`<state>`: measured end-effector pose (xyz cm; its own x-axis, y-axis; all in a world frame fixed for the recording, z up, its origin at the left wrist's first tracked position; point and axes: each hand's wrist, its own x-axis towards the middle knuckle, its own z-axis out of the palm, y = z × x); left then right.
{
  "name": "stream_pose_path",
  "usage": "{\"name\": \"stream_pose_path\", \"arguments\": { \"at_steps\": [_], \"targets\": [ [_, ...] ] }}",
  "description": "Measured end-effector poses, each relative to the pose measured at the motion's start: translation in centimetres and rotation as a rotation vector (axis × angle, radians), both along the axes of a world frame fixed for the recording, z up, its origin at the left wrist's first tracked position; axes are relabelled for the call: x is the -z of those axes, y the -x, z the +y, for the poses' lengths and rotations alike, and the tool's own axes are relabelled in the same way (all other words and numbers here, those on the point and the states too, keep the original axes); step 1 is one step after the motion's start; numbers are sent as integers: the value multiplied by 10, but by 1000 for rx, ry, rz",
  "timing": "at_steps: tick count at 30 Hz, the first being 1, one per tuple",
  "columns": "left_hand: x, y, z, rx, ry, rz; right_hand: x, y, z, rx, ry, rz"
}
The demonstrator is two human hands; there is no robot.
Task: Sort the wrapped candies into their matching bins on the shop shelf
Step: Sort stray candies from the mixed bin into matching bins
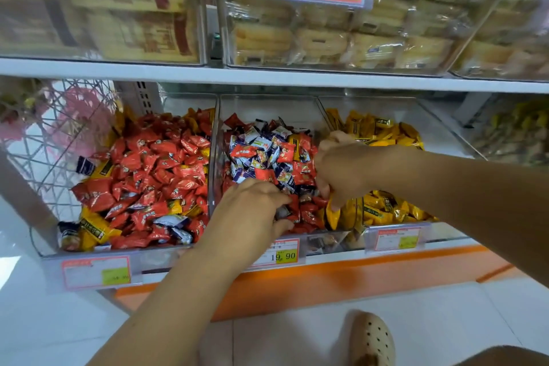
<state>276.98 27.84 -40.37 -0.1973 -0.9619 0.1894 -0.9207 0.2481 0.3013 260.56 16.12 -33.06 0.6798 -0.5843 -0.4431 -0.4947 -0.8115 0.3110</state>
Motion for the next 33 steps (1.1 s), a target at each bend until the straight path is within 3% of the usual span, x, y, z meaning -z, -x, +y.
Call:
{"name": "stream_pose_path", "arguments": {
  "at_steps": [4, 7, 12, 15, 17, 21, 24, 29, 31, 33],
  "targets": [
    [-2, 2, 1, -42, 23, -7, -3, 11, 2, 37, 24, -77],
    [-6, 7, -2, -51, 34, 6, -10, 14, 5, 114, -65, -311],
    [-12, 12, -4, -42, -55, 398, -9, 2, 19, 258, -303, -548],
    [-13, 5, -4, -122, -60, 358, -12, 4, 16, 288, -317, -440],
    [-14, 0, -2, -148, -54, 336, -10, 5, 15, 240, -324, -256],
    [-14, 0, 3, -154, -93, 317, 13, -3, 19, -9, -109, 66],
    [-15, -2, 4, -154, -103, 354, 26, -5, 17, -98, 3, 27],
    [-14, -3, 2, -164, -142, 434, 9, 11, 8, 47, -110, -255],
    [-13, -2, 1, -170, -164, 452, 7, 13, 10, 47, -111, -192],
    [-11, -1, -1, -178, -190, 461, 14, 8, 18, -43, -21, 20]
  ]
}}
